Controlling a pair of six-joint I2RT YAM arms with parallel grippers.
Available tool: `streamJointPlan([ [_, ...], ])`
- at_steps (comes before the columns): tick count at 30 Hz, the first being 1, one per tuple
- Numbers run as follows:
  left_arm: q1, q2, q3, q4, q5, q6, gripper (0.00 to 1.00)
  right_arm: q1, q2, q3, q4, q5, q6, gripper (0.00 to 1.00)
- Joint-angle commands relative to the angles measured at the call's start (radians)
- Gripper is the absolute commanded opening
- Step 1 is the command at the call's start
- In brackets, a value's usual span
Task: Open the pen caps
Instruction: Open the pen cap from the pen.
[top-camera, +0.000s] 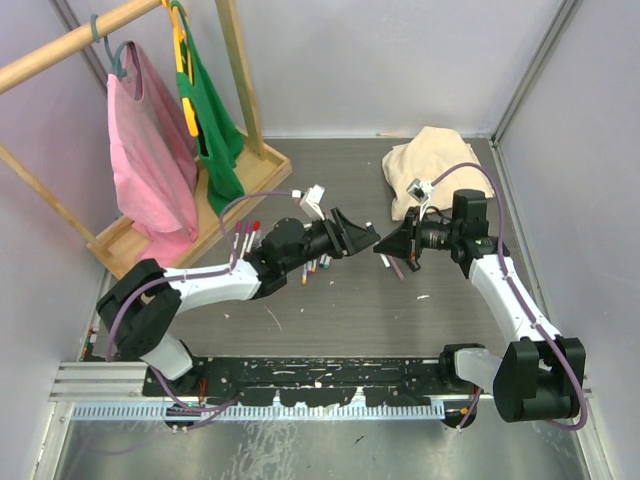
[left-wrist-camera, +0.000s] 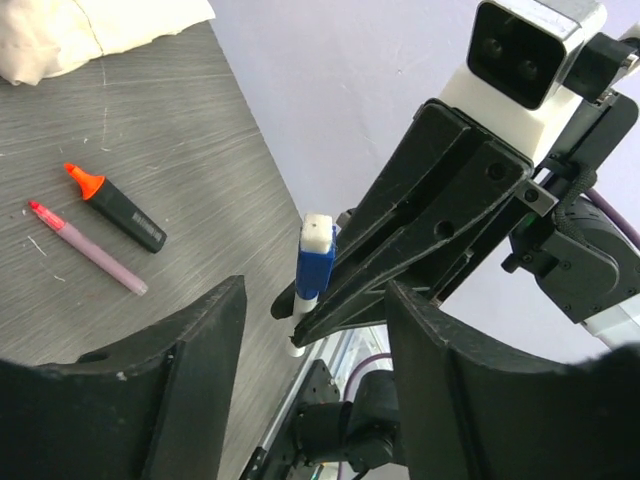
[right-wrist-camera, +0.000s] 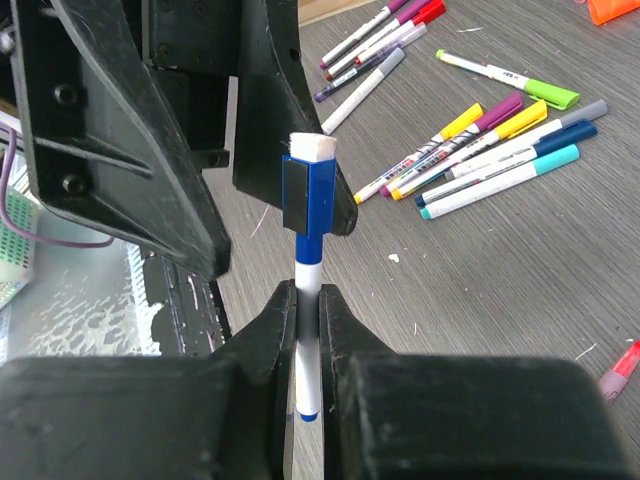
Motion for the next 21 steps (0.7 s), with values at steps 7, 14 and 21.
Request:
streamJointPlan([
  [7,-0.016,0.05,0.065,0.076,-0.103,-0.033,0.48,0.021,-0.009,0.042,0.011,0.008,-0.02,0.01],
  [14,-0.016,0.052,0.08,0.072,-0.112,-0.027,0.45,0.028,-0.005,0.043,0.006,0.011,-0.024,0.01],
  [21,-0.016,0.057,0.095,0.073,-0.091,-0.028,0.23,0.036,0.003,0.049,-0.005,0.019,-0.033,0.01],
])
